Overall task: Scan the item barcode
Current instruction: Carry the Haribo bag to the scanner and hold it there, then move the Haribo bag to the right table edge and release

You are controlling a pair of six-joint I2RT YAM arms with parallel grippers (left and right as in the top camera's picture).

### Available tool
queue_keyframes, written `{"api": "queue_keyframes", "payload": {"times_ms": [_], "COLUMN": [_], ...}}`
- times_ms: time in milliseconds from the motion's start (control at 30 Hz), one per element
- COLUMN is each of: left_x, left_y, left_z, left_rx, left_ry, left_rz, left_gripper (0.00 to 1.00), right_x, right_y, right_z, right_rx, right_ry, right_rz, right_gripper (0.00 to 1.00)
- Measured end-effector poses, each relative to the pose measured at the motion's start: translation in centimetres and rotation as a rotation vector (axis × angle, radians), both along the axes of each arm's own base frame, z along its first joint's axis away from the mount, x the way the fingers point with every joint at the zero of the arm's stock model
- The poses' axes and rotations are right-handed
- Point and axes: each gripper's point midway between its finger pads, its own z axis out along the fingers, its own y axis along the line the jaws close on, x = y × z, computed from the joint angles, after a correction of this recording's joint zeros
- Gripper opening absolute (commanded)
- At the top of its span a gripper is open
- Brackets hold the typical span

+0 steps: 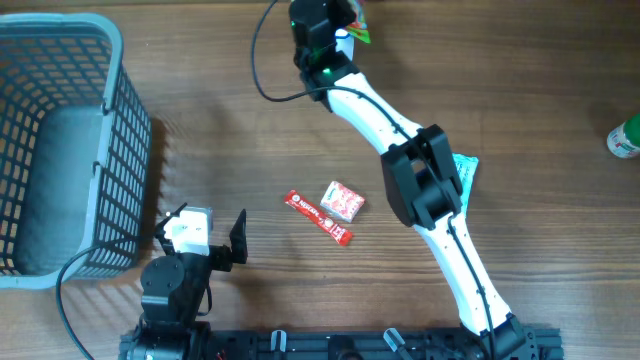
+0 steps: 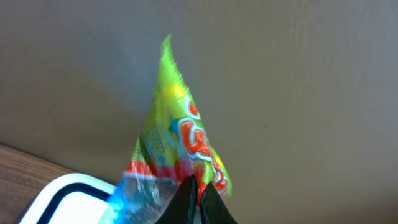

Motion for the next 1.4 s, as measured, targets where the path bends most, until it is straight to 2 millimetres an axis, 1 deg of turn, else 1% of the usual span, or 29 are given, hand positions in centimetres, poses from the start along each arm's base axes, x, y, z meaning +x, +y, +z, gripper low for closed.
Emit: {"api": "queue_keyframes", "payload": {"times_ms": [100, 200, 267, 367, 433, 567, 600, 633, 667, 700, 733, 767, 800, 833, 867, 933, 967, 1000, 1033, 1067, 1100, 1167, 1200, 1233, 1267, 1300, 1333, 1367, 1400], "left_x": [0.0, 0.0, 0.0, 0.0, 0.0, 0.0, 0.0, 0.0, 0.0, 0.0, 0.0, 0.0, 0.0, 0.0, 0.0, 0.0, 0.0, 0.0, 0.0, 0.0, 0.0, 0.0, 0.0, 0.0, 0.0, 0.0, 0.0, 0.0, 0.0], "left_y": [0.0, 0.0, 0.0, 0.0, 0.0, 0.0, 0.0, 0.0, 0.0, 0.0, 0.0, 0.0, 0.0, 0.0, 0.0, 0.0, 0.0, 0.0, 0.0, 0.0, 0.0, 0.0, 0.0, 0.0, 0.0, 0.0, 0.0, 0.0, 0.0], "left_z": [0.0, 0.0, 0.0, 0.0, 0.0, 0.0, 0.0, 0.0, 0.0, 0.0, 0.0, 0.0, 0.0, 0.0, 0.0, 0.0, 0.0, 0.0, 0.0, 0.0, 0.0, 0.0, 0.0, 0.0, 0.0, 0.0, 0.0, 0.0, -0.1], "left_rx": [0.0, 0.0, 0.0, 0.0, 0.0, 0.0, 0.0, 0.0, 0.0, 0.0, 0.0, 0.0, 0.0, 0.0, 0.0, 0.0, 0.0, 0.0, 0.0, 0.0, 0.0, 0.0, 0.0, 0.0, 0.0, 0.0, 0.0, 0.0, 0.0], "left_ry": [0.0, 0.0, 0.0, 0.0, 0.0, 0.0, 0.0, 0.0, 0.0, 0.0, 0.0, 0.0, 0.0, 0.0, 0.0, 0.0, 0.0, 0.0, 0.0, 0.0, 0.0, -0.001, 0.001, 0.0, 0.001, 0.001, 0.001, 0.001, 0.001], "left_rz": [0.0, 0.0, 0.0, 0.0, 0.0, 0.0, 0.0, 0.0, 0.0, 0.0, 0.0, 0.0, 0.0, 0.0, 0.0, 0.0, 0.0, 0.0, 0.0, 0.0, 0.0, 0.0, 0.0, 0.0, 0.0, 0.0, 0.0, 0.0, 0.0], "left_gripper": [1.0, 1.0, 1.0, 1.0, 1.0, 1.0, 1.0, 1.0, 1.0, 1.0, 1.0, 1.0, 1.0, 1.0, 1.0, 1.0, 1.0, 1.0, 1.0, 1.0, 1.0, 1.0, 1.0, 1.0, 1.0, 1.0, 1.0, 1.0, 1.0], "right_x": [-0.5, -0.5, -0.4, 0.0, 0.0, -0.6, -1.0, -1.6, -2.0, -2.3, -2.8, -3.4, -4.2, -5.7, -7.2, -10.0, -11.4, -12.7, -13.4, -13.8, -13.9, -13.9, -14.1, -14.2, -14.1, -13.6, -13.1, -12.3, -11.2], "right_y": [0.7, -0.4, -1.4, -3.3, -5.2, -8.2, -10.1, -14.5, -17.4, -21.0, -26.3, -30.8, -34.3, -39.6, -43.5, -48.7, -50.6, -52.3, -53.5, -54.3, -54.9, -54.6, -53.8, -53.1, -52.3, -50.5, -48.9, -46.5, -43.1], "right_z": [0.7, 1.1, 2.5, 2.9, 3.7, 3.6, 3.5, 3.3, 3.2, 2.8, 1.8, 0.7, -0.3, -1.6, -2.7, -5.3, -6.7, -7.8, -8.1, -7.9, -7.1, -4.4, -2.0, -0.3, 0.9, 2.8, 4.0, 5.3, 6.7], "right_rx": [-0.135, -0.241, -0.305, -0.408, -0.36, -0.336, -0.319, -0.281, -0.263, -0.267, -0.285, -0.301, -0.311, -0.315, -0.311, -0.3, -0.301, -0.293, -0.277, -0.255, -0.215, -0.113, -0.047, -0.015, -0.014, -0.022, -0.023, -0.023, -0.023], "right_ry": [0.013, 0.031, 0.006, 0.04, 0.004, 0.027, 0.037, 0.053, 0.063, 0.094, 0.145, 0.19, 0.223, 0.262, 0.284, 0.314, 0.336, 0.342, 0.328, 0.296, 0.22, 0.013, -0.116, -0.176, -0.18, -0.166, -0.161, -0.155, -0.147], "right_rz": [0.002, -0.038, -0.079, -0.127, -0.189, -0.327, -0.4, -0.556, -0.645, -0.739, -0.854, -0.942, -1.007, -1.108, -1.182, -1.28, -1.314, -1.347, -1.371, -1.391, -1.412, -1.432, -1.435, -1.43, -1.419, -1.388, -1.36, -1.315, -1.252], "right_gripper": [0.05, 0.05, 0.05, 0.04, 0.04, 0.04, 0.04, 0.04, 0.04, 0.04, 0.04, 0.04, 0.04, 0.04, 0.04, 0.04, 0.37, 0.52, 0.67, 0.83, 0.91, 0.96, 0.97, 0.98, 0.99, 0.99, 1.0, 1.0, 1.0]}}
